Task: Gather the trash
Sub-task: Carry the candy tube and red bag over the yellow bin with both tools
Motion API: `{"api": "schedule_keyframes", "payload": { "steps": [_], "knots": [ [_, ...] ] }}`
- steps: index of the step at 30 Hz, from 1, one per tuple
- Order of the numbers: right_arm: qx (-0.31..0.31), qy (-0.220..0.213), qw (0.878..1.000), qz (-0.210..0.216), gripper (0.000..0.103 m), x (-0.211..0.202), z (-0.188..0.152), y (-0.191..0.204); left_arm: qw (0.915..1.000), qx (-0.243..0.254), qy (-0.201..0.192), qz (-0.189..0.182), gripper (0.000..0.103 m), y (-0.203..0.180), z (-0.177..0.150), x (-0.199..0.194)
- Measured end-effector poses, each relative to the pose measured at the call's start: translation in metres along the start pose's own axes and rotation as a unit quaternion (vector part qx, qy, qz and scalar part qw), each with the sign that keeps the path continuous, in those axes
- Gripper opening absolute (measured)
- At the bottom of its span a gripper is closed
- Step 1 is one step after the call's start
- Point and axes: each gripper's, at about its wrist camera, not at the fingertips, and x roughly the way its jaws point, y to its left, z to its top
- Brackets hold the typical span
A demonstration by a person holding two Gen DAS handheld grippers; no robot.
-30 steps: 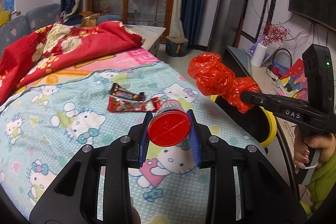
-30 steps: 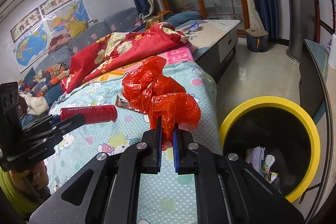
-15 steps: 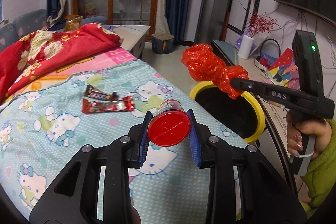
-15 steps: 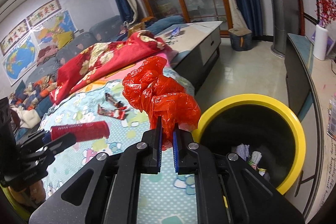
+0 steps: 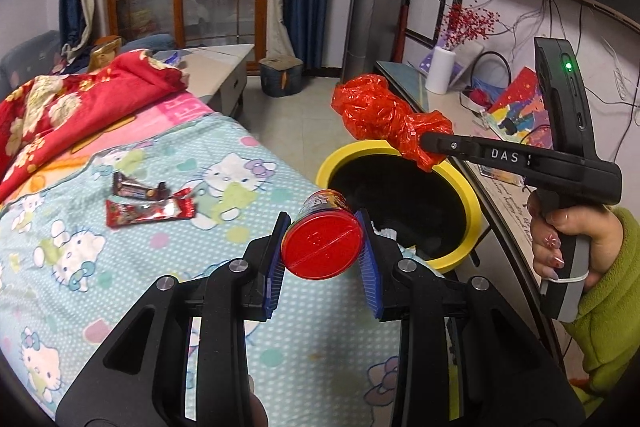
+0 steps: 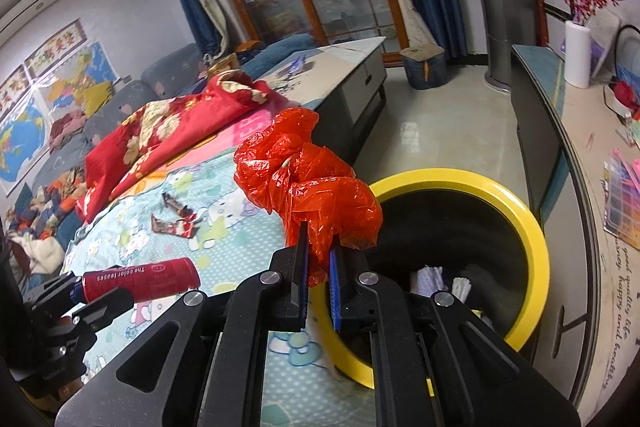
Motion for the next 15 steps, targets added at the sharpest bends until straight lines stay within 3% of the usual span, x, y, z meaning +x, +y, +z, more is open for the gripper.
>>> {"api": "schedule_keyframes", "payload": {
  "steps": [15],
  "knots": [
    [0.054, 0.004, 0.998, -0.032, 0.008, 0.001, -0.004, -0.047, 0.9991, 0.030, 0.018, -0.026, 0.026, -0.033, 0.007, 0.031]
  ]
}}
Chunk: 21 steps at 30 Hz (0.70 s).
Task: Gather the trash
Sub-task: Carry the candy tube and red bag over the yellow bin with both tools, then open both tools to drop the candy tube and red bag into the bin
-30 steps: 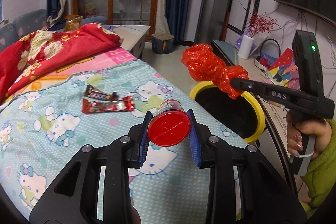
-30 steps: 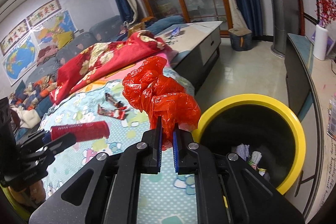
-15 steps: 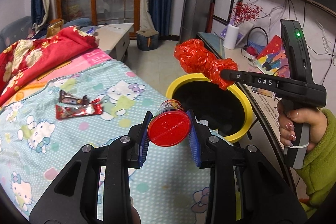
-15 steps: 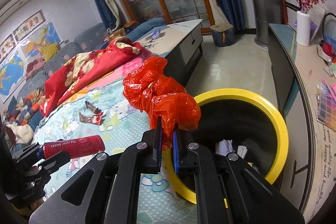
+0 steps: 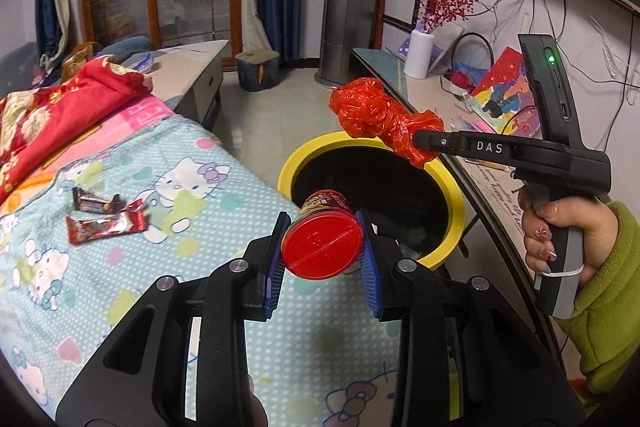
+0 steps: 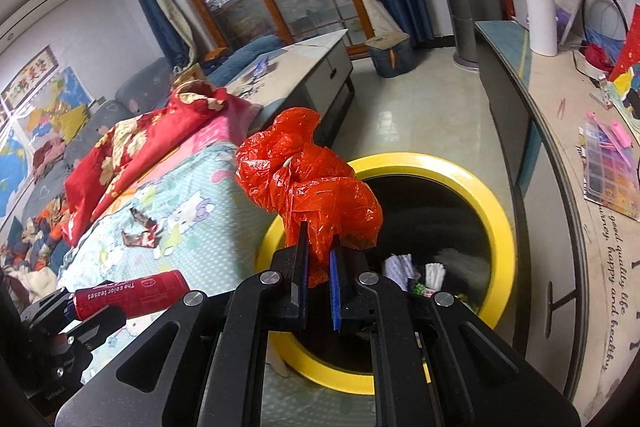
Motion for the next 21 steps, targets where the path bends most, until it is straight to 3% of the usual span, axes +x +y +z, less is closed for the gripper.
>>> {"api": "schedule_keyframes", "payload": {
  "steps": [21],
  "knots": [
    [0.052, 0.021, 0.998, -0.025, 0.009, 0.010, -0.010, -0.050, 0.9991, 0.020, 0.029, -0.025, 0.026, -0.030, 0.007, 0.052]
  ]
}}
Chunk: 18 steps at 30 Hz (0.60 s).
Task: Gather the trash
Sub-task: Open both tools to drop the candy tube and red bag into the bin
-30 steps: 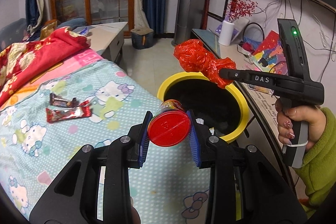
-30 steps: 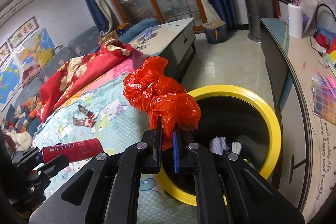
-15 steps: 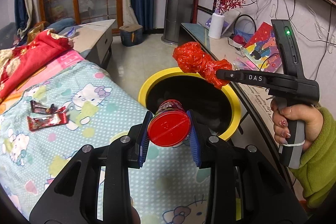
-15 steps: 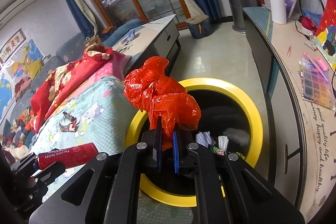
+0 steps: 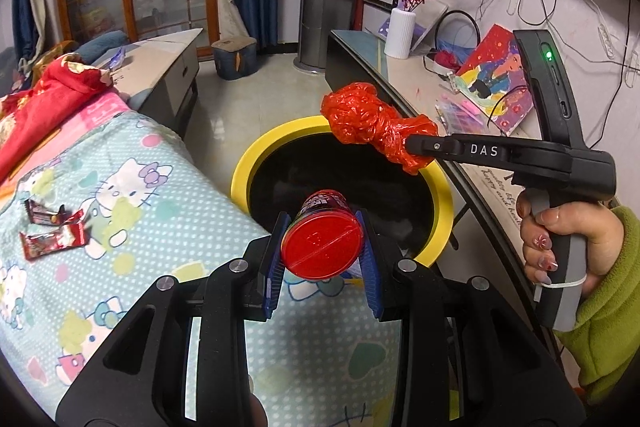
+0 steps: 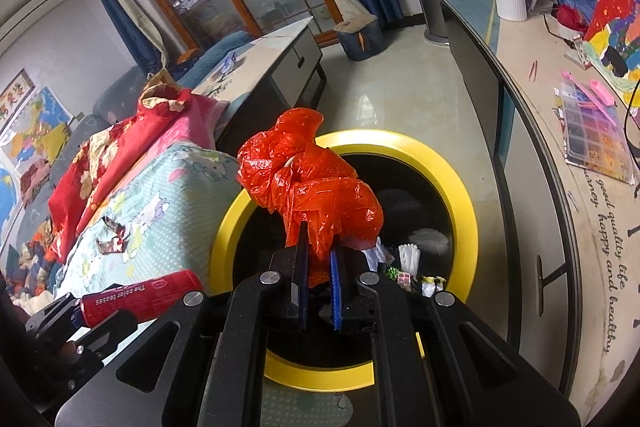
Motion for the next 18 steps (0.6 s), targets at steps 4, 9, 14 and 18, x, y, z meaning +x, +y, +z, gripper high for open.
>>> {"api": "schedule_keyframes", "payload": {
  "steps": [4, 9, 14, 18],
  "knots": [
    [0.007, 0.004, 1.000, -0.002, 0.010, 0.003, -0.001, -0.004, 0.9999, 0.002, 0.005, -0.009, 0.026, -0.005, 0.001, 0.010],
    [0.010, -0.003, 1.000, -0.007, 0.038, 0.001, -0.001, -0.007, 1.0000, -0.001, 0.004, -0.008, 0.039, -0.006, 0.005, 0.019],
    [0.015, -0.015, 1.000, -0.018, 0.047, -0.004, 0.001, -0.011, 0.9998, -0.017, -0.007, -0.004, 0.067, 0.001, 0.005, 0.016],
    [0.014, -0.020, 0.999, -0.024, 0.051, -0.006, 0.001, -0.010, 0.9995, -0.028, -0.015, 0.004, 0.081, 0.008, 0.003, 0.008]
  ]
}}
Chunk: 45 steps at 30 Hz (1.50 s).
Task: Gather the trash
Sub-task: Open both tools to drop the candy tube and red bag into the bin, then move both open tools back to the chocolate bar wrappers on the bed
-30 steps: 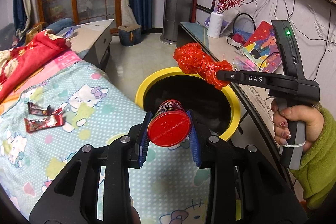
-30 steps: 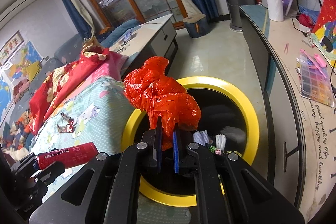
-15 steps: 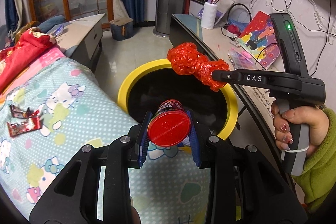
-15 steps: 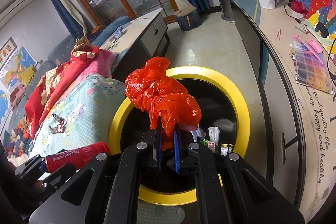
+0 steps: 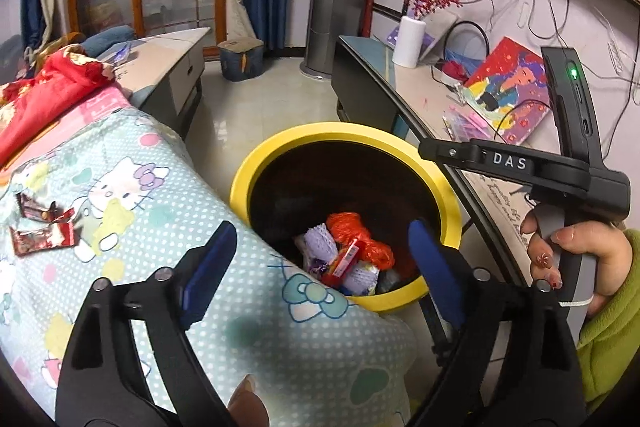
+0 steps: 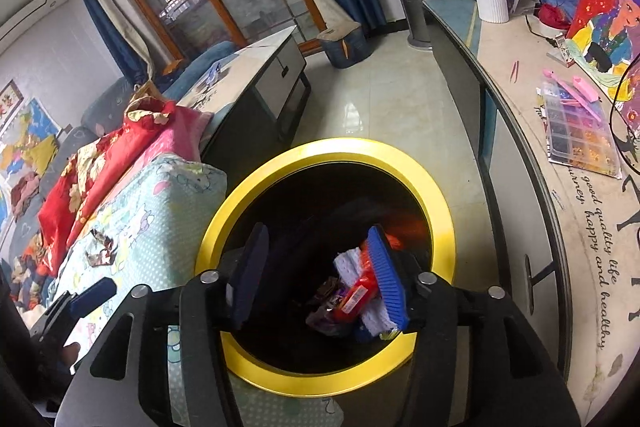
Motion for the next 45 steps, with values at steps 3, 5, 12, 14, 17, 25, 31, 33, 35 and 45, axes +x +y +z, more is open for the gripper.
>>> {"api": "schedule_keyframes", "payload": {
  "steps": [3, 5, 12, 14, 17, 25, 31, 33, 35, 45],
  "knots": [
    [-0.006, -0.005, 1.000, -0.004, 0.059, -0.002, 0.001, 0.004, 0.9999, -0.010, -0.004, 0.005, 0.091, 0.004, 0.000, -0.004],
    [-0.011, -0.010, 1.000, -0.009, 0.062, -0.005, 0.002, 0.006, 0.9999, -0.015, -0.005, 0.005, 0.091, 0.006, 0.000, -0.006],
    [-0.020, -0.018, 0.999, -0.018, 0.066, -0.010, 0.004, 0.011, 0.9994, -0.028, -0.013, 0.013, 0.092, 0.011, 0.000, -0.015],
    [-0.024, -0.021, 0.999, -0.019, 0.068, -0.013, 0.004, 0.014, 0.9992, -0.034, -0.015, 0.015, 0.092, 0.014, 0.000, -0.018],
    [-0.031, -0.024, 0.999, -0.019, 0.069, -0.016, 0.006, 0.018, 0.9988, -0.040, -0.018, 0.020, 0.092, 0.018, -0.001, -0.023],
    [-0.054, -0.031, 0.998, -0.012, 0.073, -0.020, 0.005, 0.037, 0.9967, -0.066, -0.030, 0.038, 0.092, 0.033, -0.004, -0.037],
    [-0.076, -0.034, 0.997, 0.002, 0.073, -0.025, 0.001, 0.057, 0.9943, -0.078, -0.045, 0.057, 0.092, 0.046, -0.006, -0.053],
    [-0.085, -0.033, 0.996, 0.008, 0.073, -0.026, -0.001, 0.065, 0.9934, -0.081, -0.050, 0.063, 0.092, 0.051, -0.007, -0.059],
    [-0.095, -0.033, 0.995, 0.016, 0.073, -0.026, -0.003, 0.074, 0.9922, -0.085, -0.055, 0.072, 0.092, 0.056, -0.008, -0.064],
    [-0.147, -0.021, 0.988, 0.049, 0.073, -0.023, -0.016, 0.118, 0.9832, -0.127, -0.076, 0.107, 0.092, 0.092, -0.017, -0.090]
  ]
}}
